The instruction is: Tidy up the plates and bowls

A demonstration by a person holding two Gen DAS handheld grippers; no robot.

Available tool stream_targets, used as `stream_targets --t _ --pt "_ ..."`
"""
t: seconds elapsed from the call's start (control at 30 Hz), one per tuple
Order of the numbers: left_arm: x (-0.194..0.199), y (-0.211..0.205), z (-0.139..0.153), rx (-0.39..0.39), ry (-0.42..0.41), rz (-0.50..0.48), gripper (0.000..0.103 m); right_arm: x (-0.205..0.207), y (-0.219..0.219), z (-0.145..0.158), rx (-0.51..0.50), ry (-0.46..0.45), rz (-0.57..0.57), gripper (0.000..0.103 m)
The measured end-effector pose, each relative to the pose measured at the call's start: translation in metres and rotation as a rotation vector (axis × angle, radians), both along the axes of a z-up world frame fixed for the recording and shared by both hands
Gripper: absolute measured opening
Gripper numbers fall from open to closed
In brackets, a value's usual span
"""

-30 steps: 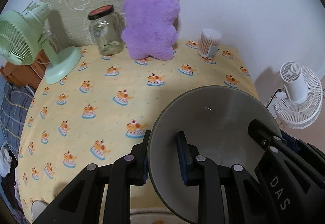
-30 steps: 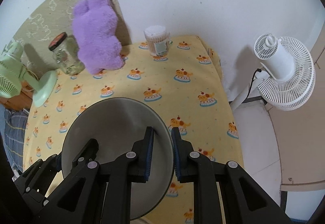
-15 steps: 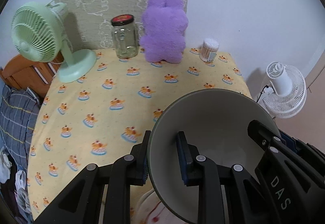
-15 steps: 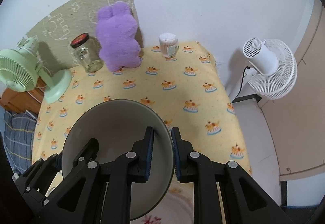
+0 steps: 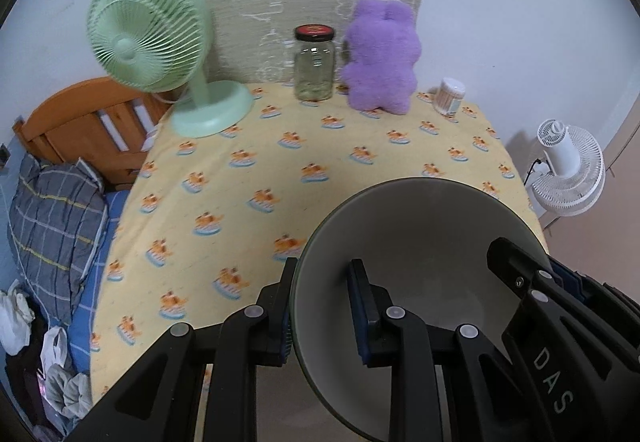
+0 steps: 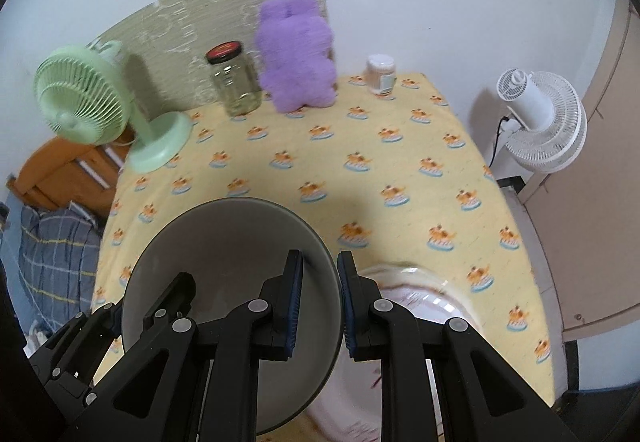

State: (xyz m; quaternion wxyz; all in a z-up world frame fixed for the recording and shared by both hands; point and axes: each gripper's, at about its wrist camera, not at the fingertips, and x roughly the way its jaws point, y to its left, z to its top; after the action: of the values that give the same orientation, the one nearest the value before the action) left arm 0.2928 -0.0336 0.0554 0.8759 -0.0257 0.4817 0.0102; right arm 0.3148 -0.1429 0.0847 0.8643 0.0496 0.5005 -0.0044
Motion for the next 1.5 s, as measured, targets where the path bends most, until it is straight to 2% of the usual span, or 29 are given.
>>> stream_targets --t 0.3,0.63,0.97,1.33,1.5 --pt "-0.032 0.039 -0.012 0.011 0.016 0.015 0.022 -0.032 0.040 -0.012 0.003 0.024 0.028 0.021" --pt "-0.050 0.060 -0.044 -0.023 0.082 0.030 0.022 -0.047 0.065 -0.041 -0.048 0.092 0.065 0.021" --pt "-0.054 0.071 -0.068 -0.051 0.139 0.049 0.022 -0.050 0.078 -0.063 -0.086 0.146 0.096 0.021" --pt "-0.050 0.071 -0.085 -0.098 0.175 0.047 0.023 -0.046 0.081 -0.068 -0.160 0.140 0.112 0.021" --pt "-0.049 0.067 -0.086 -0.079 0.169 0.044 0.023 -0.046 0.077 -0.074 -0.158 0.131 0.114 0.021"
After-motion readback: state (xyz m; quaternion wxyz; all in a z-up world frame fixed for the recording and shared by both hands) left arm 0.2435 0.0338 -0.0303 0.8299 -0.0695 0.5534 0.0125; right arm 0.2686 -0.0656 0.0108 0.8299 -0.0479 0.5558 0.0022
